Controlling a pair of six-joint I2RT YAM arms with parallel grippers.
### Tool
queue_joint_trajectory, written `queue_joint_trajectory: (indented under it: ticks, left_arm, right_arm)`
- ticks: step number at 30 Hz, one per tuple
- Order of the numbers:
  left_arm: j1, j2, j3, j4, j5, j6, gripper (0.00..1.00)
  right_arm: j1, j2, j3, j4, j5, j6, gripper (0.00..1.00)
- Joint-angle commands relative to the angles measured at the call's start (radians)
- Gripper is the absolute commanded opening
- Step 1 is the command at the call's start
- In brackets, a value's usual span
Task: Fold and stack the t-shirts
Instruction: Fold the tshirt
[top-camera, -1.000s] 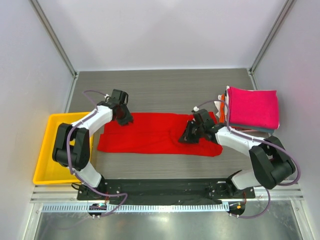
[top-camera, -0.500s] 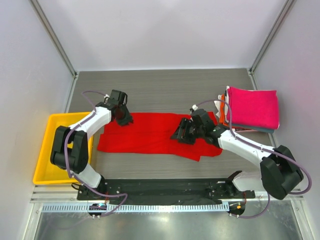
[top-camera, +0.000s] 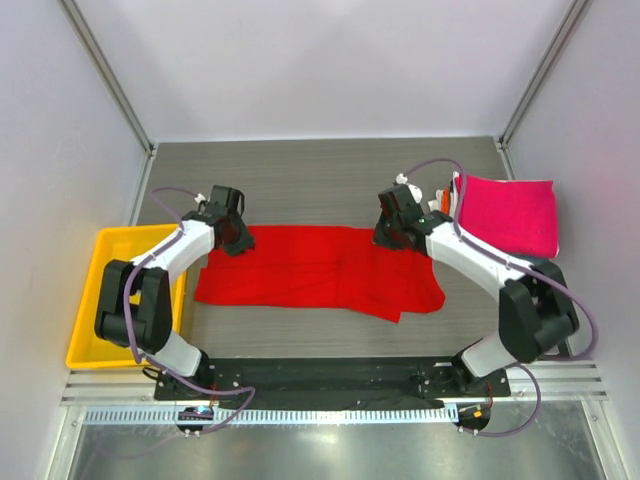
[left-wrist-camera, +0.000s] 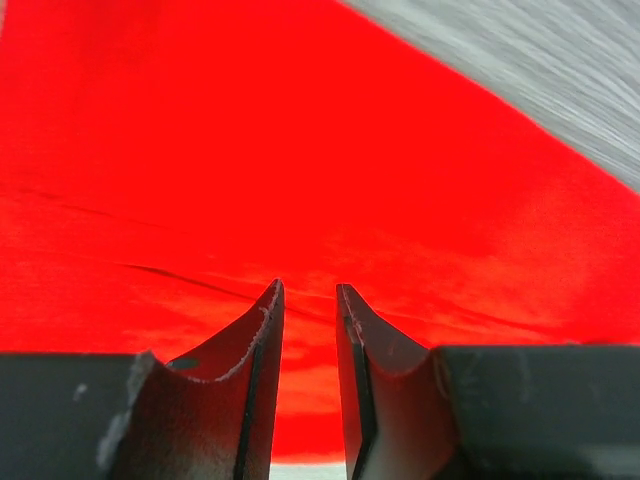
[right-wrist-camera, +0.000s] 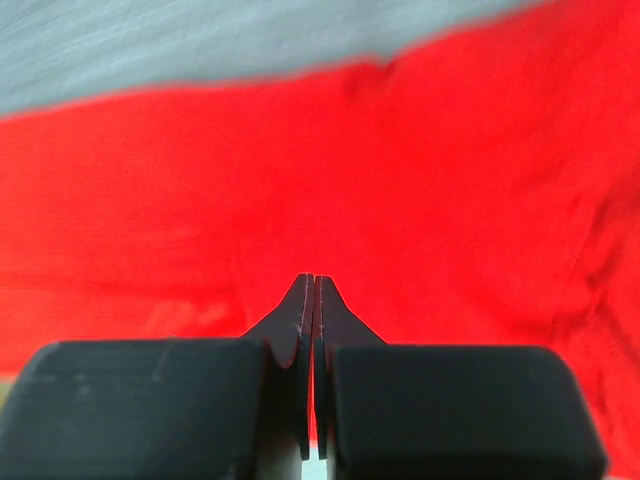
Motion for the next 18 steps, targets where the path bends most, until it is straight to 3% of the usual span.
queue_joint_trajectory:
  ticks: [1,8,13,18]
  left_arm:
    - [0.047,-0.016,-0.063,0.1,-0.044,-0.053,0.28]
    - [0.154,0.122,-0.048,0.14,0.022,-0.105,0.26]
    - [0.199,0.188,-0.048,0.136,0.025,-0.144,0.26]
    - [0.234,0.228,-0.076,0.143,0.047,-0.147,0.25]
  right_arm:
    - [-0.042,0.1,0.126,-0.018,0.075,-0.059,0.01]
    - [-0.135,0.313,0.224,0.006,-0.083,-0.068,0.01]
    - [-0.211,0.428,0.2,0.067,-0.097,-0.041,0.01]
    - [-0.234,0.479,0.236,0.039,0.079,-0.042,0.01]
